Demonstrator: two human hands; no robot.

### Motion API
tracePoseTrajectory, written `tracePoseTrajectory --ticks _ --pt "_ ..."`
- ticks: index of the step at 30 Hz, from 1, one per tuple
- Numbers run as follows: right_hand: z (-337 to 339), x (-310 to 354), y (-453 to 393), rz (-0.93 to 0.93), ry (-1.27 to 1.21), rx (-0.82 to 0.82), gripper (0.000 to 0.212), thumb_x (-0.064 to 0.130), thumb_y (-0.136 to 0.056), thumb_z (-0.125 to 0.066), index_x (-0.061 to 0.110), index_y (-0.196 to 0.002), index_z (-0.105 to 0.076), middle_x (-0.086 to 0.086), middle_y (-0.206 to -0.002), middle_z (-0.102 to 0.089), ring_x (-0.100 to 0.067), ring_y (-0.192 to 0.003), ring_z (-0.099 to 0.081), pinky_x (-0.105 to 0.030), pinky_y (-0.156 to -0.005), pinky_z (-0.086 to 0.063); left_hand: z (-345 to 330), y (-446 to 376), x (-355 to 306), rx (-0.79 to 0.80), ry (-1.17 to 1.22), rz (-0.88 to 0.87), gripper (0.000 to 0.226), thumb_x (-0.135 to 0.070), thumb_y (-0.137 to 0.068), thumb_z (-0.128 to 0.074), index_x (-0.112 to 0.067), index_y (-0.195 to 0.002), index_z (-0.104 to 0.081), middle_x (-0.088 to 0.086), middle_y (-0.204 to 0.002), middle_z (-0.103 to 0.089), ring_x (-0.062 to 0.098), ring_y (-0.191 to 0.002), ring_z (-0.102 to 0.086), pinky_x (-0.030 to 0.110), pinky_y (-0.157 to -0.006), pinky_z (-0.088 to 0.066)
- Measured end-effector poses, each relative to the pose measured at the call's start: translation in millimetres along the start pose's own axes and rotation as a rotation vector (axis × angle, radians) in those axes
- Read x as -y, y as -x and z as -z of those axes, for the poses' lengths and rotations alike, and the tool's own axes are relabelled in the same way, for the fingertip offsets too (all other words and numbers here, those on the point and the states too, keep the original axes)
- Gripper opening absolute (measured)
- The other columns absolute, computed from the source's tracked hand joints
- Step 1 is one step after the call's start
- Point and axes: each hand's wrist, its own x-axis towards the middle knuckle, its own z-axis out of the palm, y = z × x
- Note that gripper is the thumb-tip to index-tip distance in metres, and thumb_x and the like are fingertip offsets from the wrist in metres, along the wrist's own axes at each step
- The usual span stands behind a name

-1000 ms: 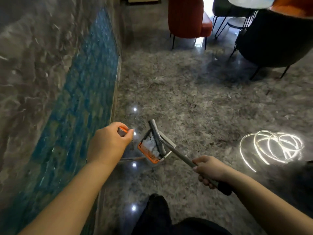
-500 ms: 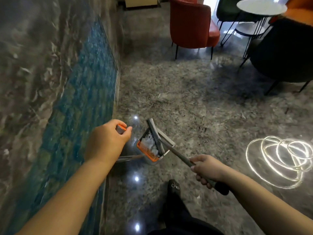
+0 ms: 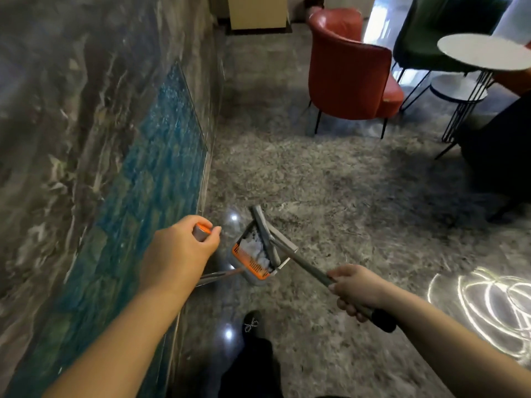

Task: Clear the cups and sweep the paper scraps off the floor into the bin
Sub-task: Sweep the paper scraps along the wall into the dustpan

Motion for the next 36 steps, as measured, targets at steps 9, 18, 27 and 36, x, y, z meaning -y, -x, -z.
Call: tracePoseTrajectory --ticks 9,18,27,36 --pt "52.2 157.4 -115.7 -0.001 -0.019 -0.018 0.028 0.012 -0.095 -0.047 0.021 -0.122 -0.049 -0.007 -0.058 -0.051 -0.014 -0.039 -0.045 -0.020 -0.040 -0.034 -17.5 -216.7 -18.8 0.052 -0.009 -0.049 0.018 -0.046 -0.085 -0.067 -0.029 -0.087 -0.069 -0.007 -0.076 -0.067 0.017 -0.070 -0.061 0.030 -0.059 -0.048" --pt "126.8 298.4 -224.2 0.031 0.013 -0.023 0.020 0.008 -0.095 -0.044 0.025 -0.106 -0.050 -0.007 -0.060 -0.049 -0.014 -0.041 -0.044 -0.020 -0.041 -0.033 -57.5 -402.7 -49.5 0.029 -0.024 -0.039 0.017 -0.048 -0.084 -0.067 -0.031 -0.088 -0.069 -0.006 -0.076 -0.067 0.021 -0.072 -0.061 0.031 -0.059 -0.048" --pt "236.0 449.4 -353.3 0.016 0.051 0.054 0.015 0.010 -0.097 -0.045 0.013 -0.110 -0.052 -0.009 -0.061 -0.050 -0.015 -0.043 -0.044 -0.022 -0.041 -0.032 -113.0 -591.8 -98.9 0.003 -0.029 -0.013 0.017 -0.046 -0.085 -0.068 -0.029 -0.086 -0.068 -0.006 -0.072 -0.066 0.016 -0.063 -0.056 0.024 -0.050 -0.036" --pt "304.0 584.7 -463.5 0.023 0.034 0.036 0.018 0.009 -0.097 -0.044 0.019 -0.108 -0.053 -0.008 -0.056 -0.047 -0.013 -0.037 -0.042 -0.019 -0.038 -0.031 -144.0 -762.8 -124.7 -0.042 -0.027 -0.021 0.017 -0.045 -0.085 -0.069 -0.028 -0.085 -0.069 -0.003 -0.075 -0.069 0.023 -0.071 -0.062 0.033 -0.059 -0.051"
